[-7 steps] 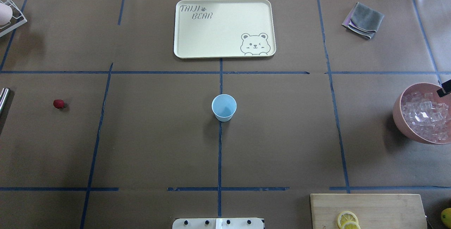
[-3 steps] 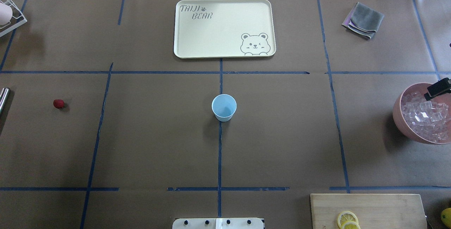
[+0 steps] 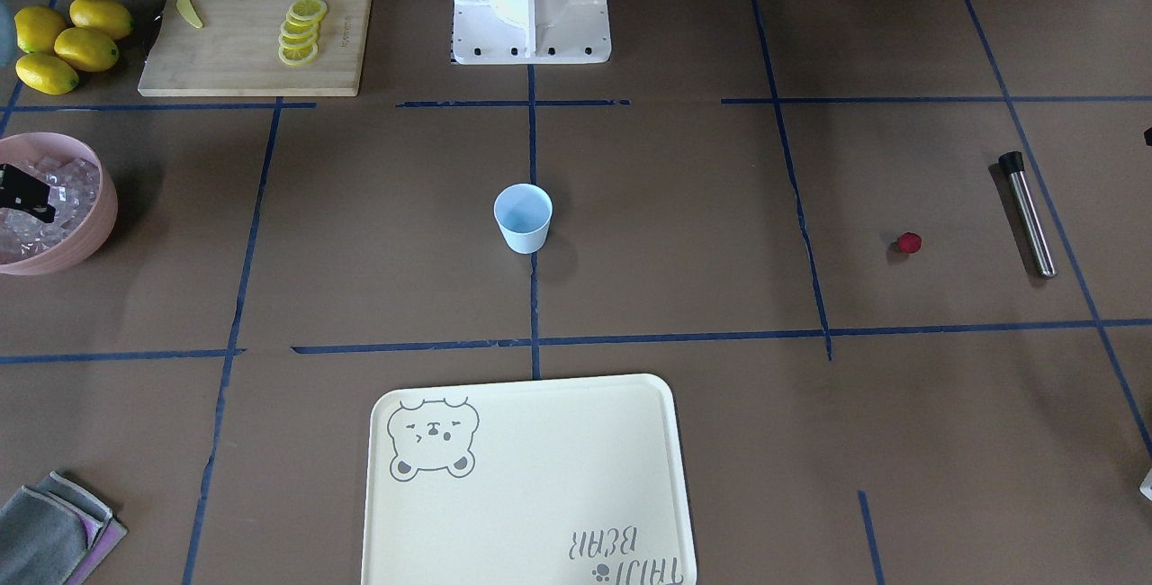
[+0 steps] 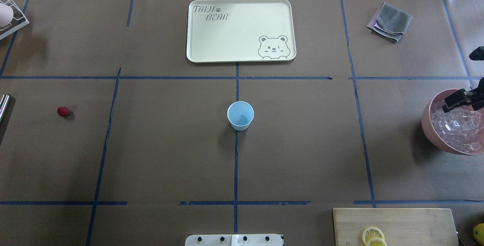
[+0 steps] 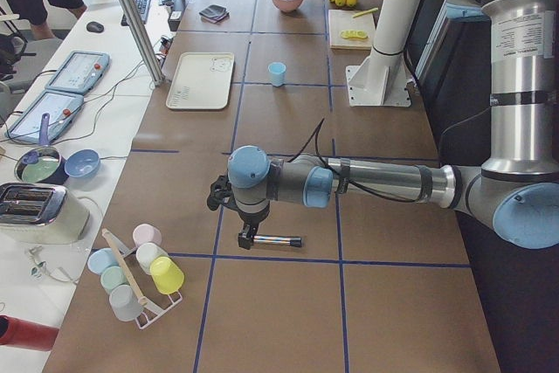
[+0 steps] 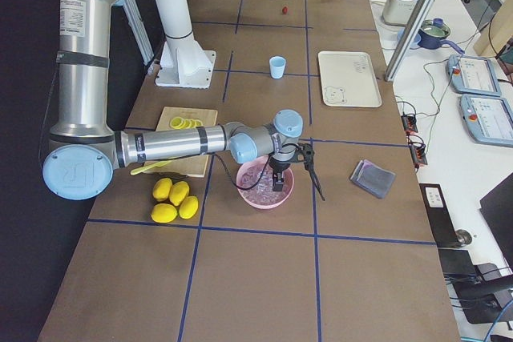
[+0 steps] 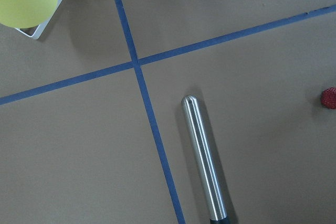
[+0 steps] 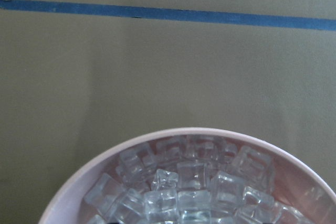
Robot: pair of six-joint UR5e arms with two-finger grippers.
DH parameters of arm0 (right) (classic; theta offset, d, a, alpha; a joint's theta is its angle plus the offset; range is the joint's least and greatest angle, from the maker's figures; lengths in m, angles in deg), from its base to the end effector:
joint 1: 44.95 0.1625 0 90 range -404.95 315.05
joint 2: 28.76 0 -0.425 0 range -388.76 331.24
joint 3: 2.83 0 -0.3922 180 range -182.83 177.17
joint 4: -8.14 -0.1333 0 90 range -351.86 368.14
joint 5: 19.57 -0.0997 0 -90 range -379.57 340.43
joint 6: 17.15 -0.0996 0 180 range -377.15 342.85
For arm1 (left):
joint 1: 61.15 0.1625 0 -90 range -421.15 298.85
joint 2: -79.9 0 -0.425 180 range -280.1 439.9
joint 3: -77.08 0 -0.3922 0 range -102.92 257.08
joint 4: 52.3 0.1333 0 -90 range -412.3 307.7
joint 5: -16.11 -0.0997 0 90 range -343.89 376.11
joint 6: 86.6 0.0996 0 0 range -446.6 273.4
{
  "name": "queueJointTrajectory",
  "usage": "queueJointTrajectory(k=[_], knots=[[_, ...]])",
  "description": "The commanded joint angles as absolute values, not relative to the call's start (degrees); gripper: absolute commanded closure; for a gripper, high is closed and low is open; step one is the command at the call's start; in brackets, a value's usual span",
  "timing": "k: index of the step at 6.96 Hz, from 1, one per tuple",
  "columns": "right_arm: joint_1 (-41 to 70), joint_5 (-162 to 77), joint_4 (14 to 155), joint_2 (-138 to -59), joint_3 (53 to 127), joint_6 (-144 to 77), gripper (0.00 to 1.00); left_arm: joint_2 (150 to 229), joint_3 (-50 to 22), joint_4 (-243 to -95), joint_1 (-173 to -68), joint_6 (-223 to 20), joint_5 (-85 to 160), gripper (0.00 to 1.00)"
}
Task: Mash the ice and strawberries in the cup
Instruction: 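Lower the right gripper into the pink bowl and grasp an ice cube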
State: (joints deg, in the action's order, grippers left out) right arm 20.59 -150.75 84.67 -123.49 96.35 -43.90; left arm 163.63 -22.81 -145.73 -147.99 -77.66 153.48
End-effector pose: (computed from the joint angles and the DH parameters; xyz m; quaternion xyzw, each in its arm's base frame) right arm -0.1346 -0.4594 0.5963 -0.0187 -0.3763 -0.0363 0.9256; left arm -0.0350 -0.4548 0.6149 0.0764 0.3976 0.1209 0.9063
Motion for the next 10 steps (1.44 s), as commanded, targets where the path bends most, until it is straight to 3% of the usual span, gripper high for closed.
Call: queueJointTrajectory(k=[1,3,5,8,10], knots=[[20.36,-150.88,84.60,-123.50,95.61,-44.13,0.23,163.66,-22.85,-145.73,-147.99,-77.72,153.48,0.00],[20.18,-150.88,84.60,-123.85,95.08,-44.13,0.45,163.66,-22.76,-145.73,-147.99,-77.72,153.48,0.00],[20.18,-151.06,84.60,-123.77,95.08,-44.22,0.95,163.66,-22.76,-145.73,-147.99,-77.72,153.57,0.00],[20.53,-150.97,83.38,-122.98,97.35,-43.52,1.00,163.66,-22.76,-145.73,-147.99,-77.72,153.57,0.00],[23.16,-150.44,83.81,-121.22,107.94,-44.48,1.00,163.66,-22.85,-145.73,-147.99,-77.72,153.57,0.00]])
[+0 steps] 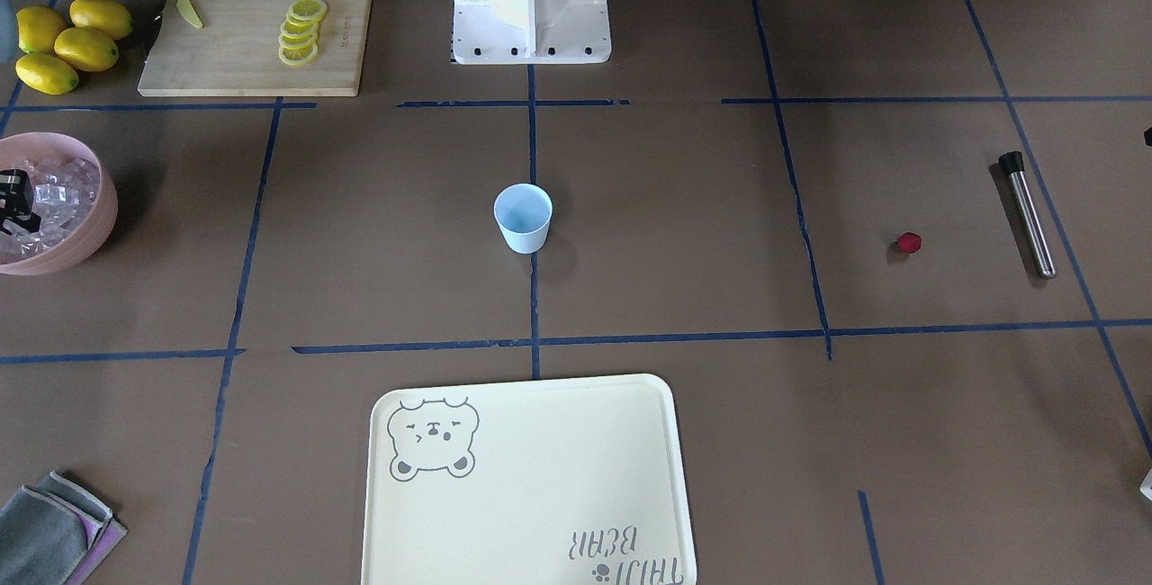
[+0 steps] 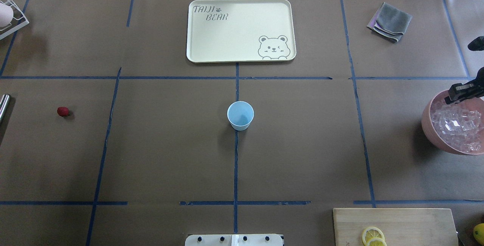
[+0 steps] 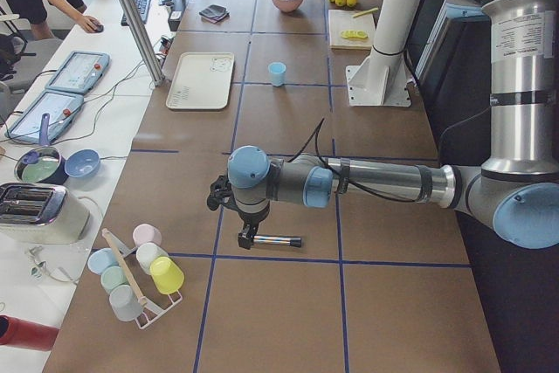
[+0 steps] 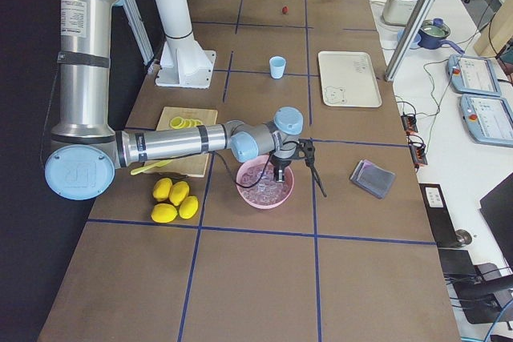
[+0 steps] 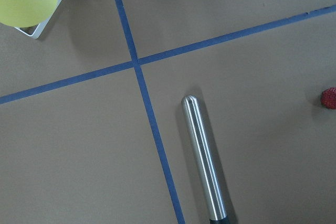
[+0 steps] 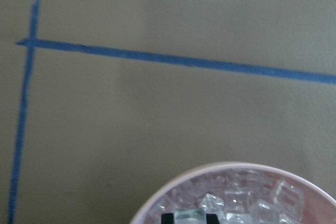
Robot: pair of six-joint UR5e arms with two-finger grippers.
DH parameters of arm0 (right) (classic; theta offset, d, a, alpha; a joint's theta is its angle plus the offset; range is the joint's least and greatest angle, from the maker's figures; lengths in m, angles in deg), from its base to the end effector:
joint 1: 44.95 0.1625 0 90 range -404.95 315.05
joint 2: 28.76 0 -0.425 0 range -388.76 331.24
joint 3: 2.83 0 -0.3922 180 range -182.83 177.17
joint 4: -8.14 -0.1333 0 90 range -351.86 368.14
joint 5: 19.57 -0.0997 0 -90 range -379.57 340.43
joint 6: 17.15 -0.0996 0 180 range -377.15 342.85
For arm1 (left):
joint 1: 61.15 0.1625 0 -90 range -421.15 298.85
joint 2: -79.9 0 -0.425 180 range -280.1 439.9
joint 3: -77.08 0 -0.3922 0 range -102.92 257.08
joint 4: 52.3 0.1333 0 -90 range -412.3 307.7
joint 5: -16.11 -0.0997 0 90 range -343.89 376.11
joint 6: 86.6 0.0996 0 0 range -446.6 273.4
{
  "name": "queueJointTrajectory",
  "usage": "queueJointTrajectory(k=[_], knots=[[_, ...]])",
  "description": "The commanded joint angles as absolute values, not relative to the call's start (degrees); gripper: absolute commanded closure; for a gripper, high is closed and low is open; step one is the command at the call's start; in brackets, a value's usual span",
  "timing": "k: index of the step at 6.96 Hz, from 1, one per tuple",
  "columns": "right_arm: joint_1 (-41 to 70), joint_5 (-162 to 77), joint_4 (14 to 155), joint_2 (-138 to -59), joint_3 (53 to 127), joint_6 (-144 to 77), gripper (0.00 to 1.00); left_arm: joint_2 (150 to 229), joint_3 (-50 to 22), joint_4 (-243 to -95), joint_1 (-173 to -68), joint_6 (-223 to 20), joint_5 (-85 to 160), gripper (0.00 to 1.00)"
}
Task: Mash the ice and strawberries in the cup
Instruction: 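Carry the ice cube over the light-blue cup and open the right gripper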
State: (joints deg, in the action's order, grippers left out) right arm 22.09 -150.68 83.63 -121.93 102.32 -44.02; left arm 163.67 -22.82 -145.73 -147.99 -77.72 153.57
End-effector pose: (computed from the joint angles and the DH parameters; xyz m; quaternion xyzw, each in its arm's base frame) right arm -0.1259 -0.4711 0.5281 0.0506 -0.4003 -0.0493 0.9136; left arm -0.0349 -0.4551 0.6144 0.0767 0.3983 0.1206 0.9060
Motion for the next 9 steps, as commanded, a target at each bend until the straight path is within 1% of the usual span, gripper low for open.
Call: queueJointTrajectory(k=[1,2,3,5,6,7,8,9], knots=[[22.99,-150.70,84.24,-119.04,110.00,-50.49,1.00,163.66,-22.68,-145.73,-147.99,-77.64,153.57,0.00],[20.99,-151.84,84.07,-114.15,110.37,-62.38,1.00,163.66,-22.85,-145.73,-147.99,-77.64,153.66,0.00],[16.01,-151.93,83.99,-108.44,110.89,-75.20,1.00,163.58,-23.20,-145.73,-147.99,-77.72,153.57,0.00],[3.46,-147.22,84.16,-95.71,110.55,-98.34,1.00,163.40,-22.15,-145.73,-147.99,-77.46,153.57,0.00],[-4.96,-138.92,84.34,-91.29,109.76,-105.76,1.00,163.49,-22.15,-145.91,-147.99,-77.29,153.31,0.00],[-10.35,-131.62,83.99,-86.20,105.23,-110.01,1.00,163.49,-21.97,-145.91,-147.99,-77.28,153.31,0.00],[-13.10,-128.85,83.72,-81.63,99.53,-113.18,1.00,163.49,-22.06,-145.91,-147.99,-77.28,153.31,0.00],[-14.35,-128.30,83.72,-81.14,98.60,-113.39,1.00,163.49,-22.06,-145.91,-147.99,-77.28,153.31,0.00]])
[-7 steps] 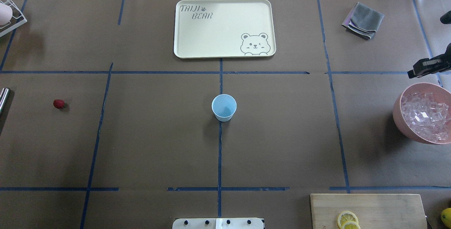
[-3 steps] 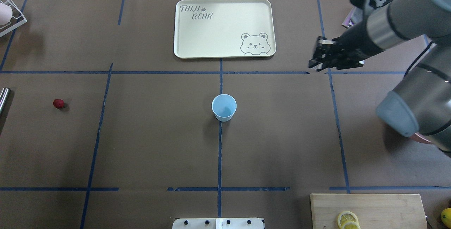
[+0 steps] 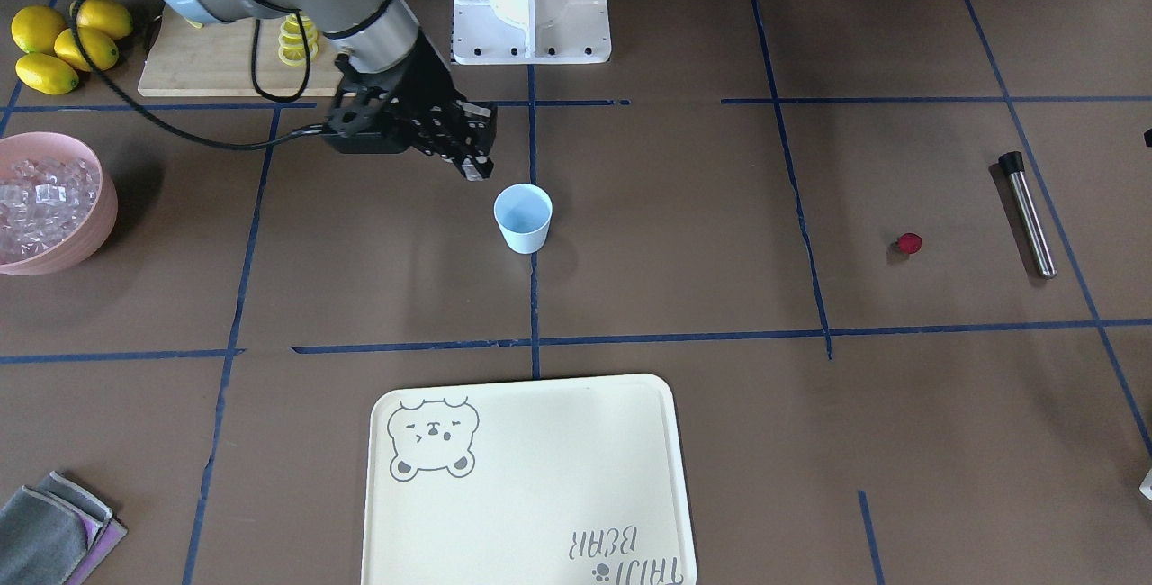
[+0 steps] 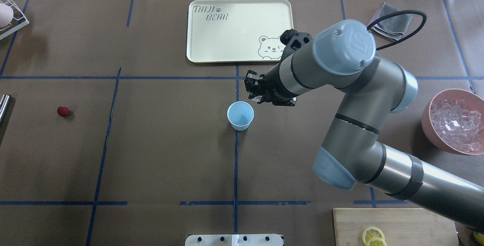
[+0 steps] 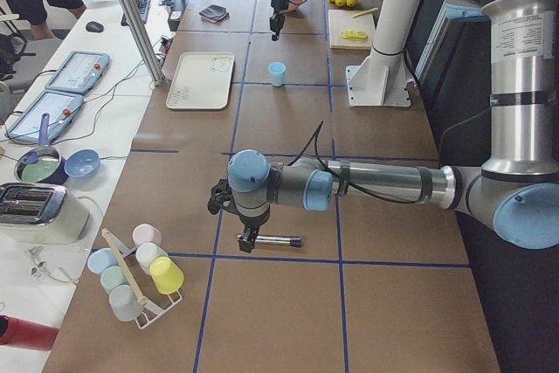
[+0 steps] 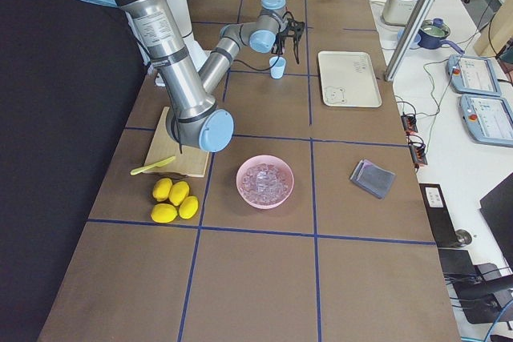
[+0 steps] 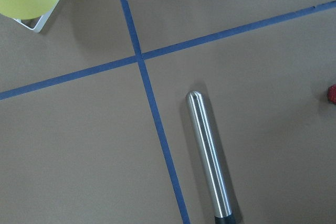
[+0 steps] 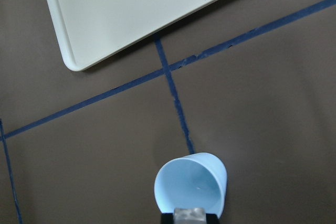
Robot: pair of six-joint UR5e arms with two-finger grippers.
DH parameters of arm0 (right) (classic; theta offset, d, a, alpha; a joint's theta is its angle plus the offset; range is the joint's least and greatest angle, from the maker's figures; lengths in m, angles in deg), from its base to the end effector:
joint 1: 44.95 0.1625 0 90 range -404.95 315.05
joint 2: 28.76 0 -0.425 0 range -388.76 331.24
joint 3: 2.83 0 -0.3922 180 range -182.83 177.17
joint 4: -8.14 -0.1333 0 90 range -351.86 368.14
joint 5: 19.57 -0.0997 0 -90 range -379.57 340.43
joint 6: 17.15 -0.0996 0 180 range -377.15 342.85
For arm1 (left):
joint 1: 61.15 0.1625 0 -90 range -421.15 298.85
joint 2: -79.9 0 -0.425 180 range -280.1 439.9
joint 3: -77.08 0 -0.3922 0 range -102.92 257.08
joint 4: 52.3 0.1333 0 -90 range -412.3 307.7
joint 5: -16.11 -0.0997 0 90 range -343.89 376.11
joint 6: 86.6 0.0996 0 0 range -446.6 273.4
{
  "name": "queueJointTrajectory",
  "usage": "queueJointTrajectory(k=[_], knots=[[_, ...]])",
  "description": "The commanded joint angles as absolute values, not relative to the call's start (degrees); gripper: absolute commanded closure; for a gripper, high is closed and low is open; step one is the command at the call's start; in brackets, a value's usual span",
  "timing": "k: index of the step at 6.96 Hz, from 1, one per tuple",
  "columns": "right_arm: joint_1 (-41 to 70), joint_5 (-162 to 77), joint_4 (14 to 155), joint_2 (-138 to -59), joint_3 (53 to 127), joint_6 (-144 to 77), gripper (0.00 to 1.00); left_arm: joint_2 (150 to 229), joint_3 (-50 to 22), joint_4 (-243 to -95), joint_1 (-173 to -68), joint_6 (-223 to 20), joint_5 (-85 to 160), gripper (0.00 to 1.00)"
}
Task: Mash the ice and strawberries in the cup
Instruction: 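Carry the ice cube over the light-blue cup and open the right gripper, then move the right gripper back over the pink ice bowl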
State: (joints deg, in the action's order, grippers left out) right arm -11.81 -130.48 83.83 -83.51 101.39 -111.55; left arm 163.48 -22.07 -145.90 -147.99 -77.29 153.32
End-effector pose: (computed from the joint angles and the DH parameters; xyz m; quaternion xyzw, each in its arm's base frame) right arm -0.4721 -0.4250 0.1631 -0.0203 -0.5415 0.1779 0.8214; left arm -0.0353 -0.4534 0.6224 0.0720 0.3965 0.1213 0.9071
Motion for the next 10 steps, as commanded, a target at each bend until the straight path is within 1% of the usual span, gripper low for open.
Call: queueJointTrajectory(k=[1,3,4,5,6,7,8,9,10], knots=[[-15.93,-124.99,83.63,-79.57,95.46,-113.04,0.99,163.49,-22.06,-145.91,-147.99,-77.28,153.31,0.00],[-16.21,-123.72,83.63,-79.03,93.76,-112.78,0.97,163.57,-22.67,-145.91,-147.99,-77.20,153.31,0.00],[-16.38,-123.72,83.72,-79.03,93.06,-112.69,0.60,163.49,-22.85,-145.91,-147.99,-77.20,153.39,0.00],[-17.69,-123.20,83.81,-79.12,92.53,-113.21,0.01,163.57,-22.85,-145.82,-147.99,-77.28,153.39,0.00],[-17.70,-123.02,83.72,-79.55,92.61,-112.95,0.00,163.58,-22.94,-145.91,-147.99,-77.20,153.31,0.00],[-17.18,-123.37,83.90,-80.25,94.79,-112.60,0.00,163.58,-22.94,-145.82,-147.99,-77.20,153.31,0.00],[-13.78,-125.72,84.33,-85.92,101.60,-112.51,0.00,163.66,-22.59,-145.82,-147.90,-77.20,153.31,0.00],[-7.74,-132.10,84.42,-93.11,107.41,-109.73,0.00,163.66,-22.94,-145.82,-147.90,-77.28,153.31,0.00],[0.32,-140.95,84.34,-99.79,110.08,-102.22,0.00,163.66,-23.03,-145.82,-147.90,-77.28,153.31,0.00]])
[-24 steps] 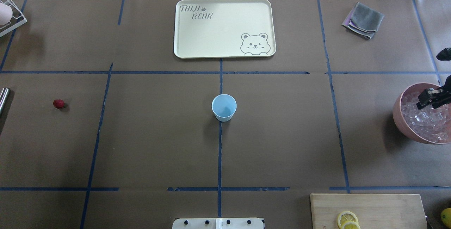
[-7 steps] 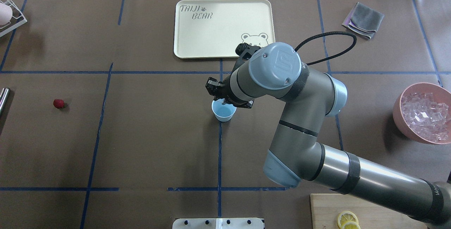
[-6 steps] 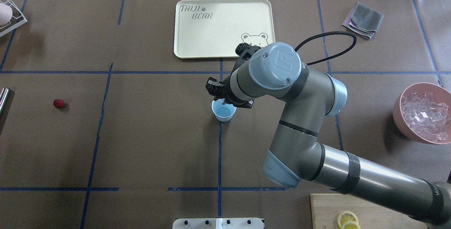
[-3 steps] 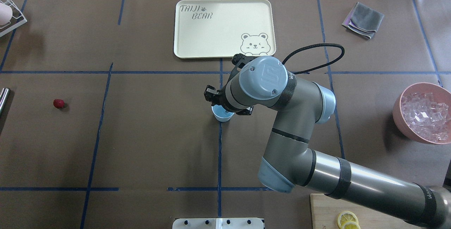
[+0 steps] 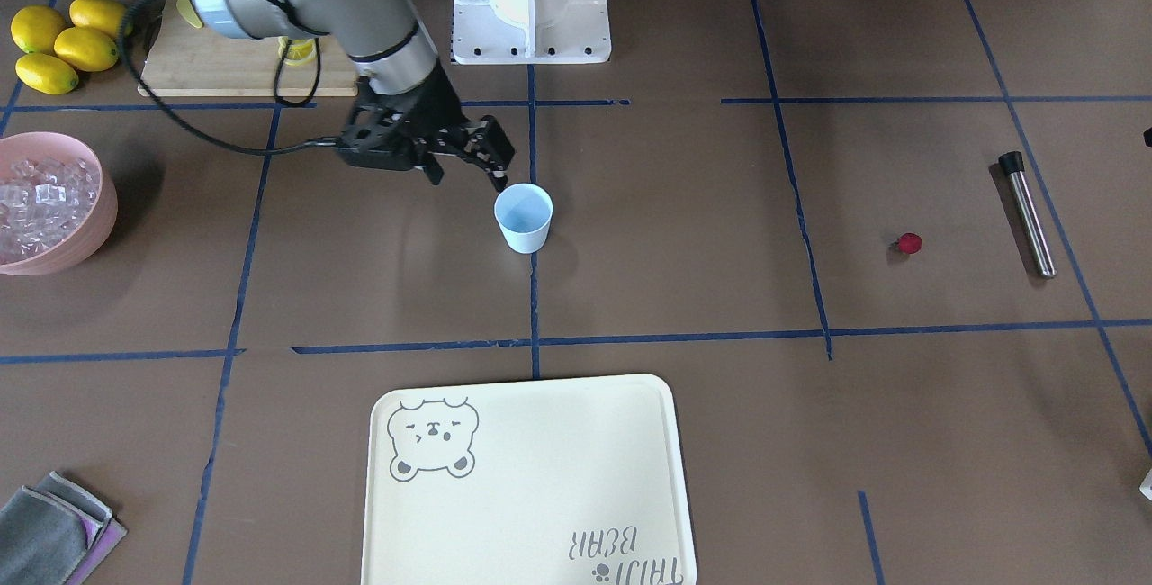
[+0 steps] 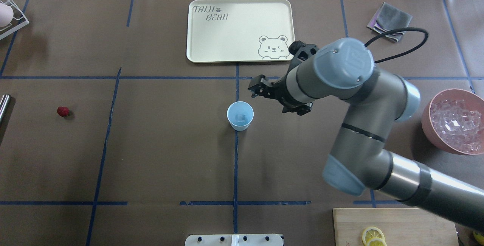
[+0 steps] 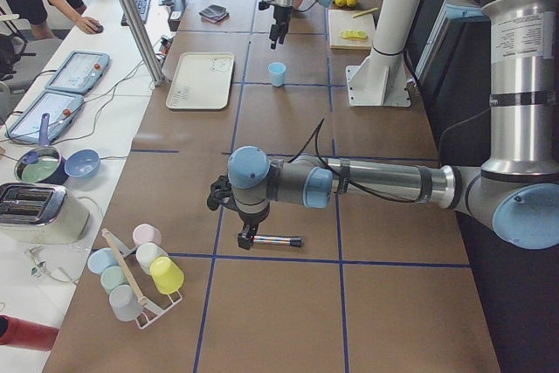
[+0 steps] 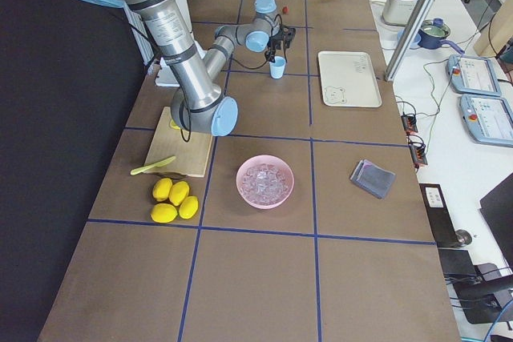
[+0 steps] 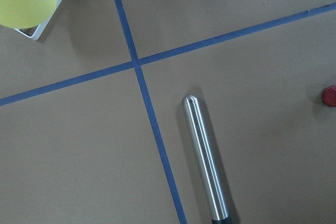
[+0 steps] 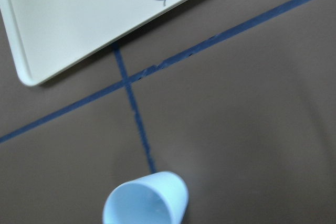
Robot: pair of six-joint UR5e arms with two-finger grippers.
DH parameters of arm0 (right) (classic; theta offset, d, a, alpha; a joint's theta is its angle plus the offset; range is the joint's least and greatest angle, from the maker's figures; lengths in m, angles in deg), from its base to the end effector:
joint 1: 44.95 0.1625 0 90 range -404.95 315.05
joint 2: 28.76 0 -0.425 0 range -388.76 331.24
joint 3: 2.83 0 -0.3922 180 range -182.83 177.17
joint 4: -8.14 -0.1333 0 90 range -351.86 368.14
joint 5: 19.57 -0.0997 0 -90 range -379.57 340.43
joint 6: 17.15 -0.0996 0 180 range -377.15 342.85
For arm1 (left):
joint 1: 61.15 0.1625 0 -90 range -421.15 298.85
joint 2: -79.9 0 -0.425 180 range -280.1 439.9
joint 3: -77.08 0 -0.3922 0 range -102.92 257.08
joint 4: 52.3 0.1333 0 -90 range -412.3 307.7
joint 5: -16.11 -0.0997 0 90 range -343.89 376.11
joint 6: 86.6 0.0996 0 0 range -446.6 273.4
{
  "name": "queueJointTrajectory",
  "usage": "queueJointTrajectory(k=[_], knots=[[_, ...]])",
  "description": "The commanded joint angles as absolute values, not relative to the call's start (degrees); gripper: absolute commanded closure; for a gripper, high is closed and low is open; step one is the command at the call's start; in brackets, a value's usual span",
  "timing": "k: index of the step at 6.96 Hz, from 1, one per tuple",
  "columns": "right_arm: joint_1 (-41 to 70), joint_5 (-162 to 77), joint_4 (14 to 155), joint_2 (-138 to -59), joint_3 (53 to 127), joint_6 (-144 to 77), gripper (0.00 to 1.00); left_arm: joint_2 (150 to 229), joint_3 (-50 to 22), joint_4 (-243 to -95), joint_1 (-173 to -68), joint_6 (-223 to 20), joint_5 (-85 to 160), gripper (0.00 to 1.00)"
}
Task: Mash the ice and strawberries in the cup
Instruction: 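Move the right gripper back over the pink ice bowl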
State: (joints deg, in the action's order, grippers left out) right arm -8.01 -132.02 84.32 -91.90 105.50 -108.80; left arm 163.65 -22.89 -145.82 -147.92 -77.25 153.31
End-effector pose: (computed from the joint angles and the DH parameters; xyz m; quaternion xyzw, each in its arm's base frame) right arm -0.4212 -0.4359 0.2253 -0.0150 -0.5117 0.1916 0.8374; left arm -0.0346 -0.4552 0.6141 0.0791 0.3959 0.1253 0.9063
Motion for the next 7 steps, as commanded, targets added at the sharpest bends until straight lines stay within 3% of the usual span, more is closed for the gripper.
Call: queueJointTrajectory(k=[1,4,7], knots=[[7.45,-146.61,83.99,-106.65,110.63,-93.96,0.00,163.58,-23.03,-145.82,-147.90,-77.37,153.31,0.00],[19.19,-151.06,83.63,-124.08,110.28,-61.08,0.00,163.40,-23.11,-145.82,-147.90,-77.28,153.39,0.00],[19.74,-150.00,83.46,-128.43,105.65,-40.30,0.00,163.40,-22.33,-145.82,-147.90,-77.20,153.39,0.00]])
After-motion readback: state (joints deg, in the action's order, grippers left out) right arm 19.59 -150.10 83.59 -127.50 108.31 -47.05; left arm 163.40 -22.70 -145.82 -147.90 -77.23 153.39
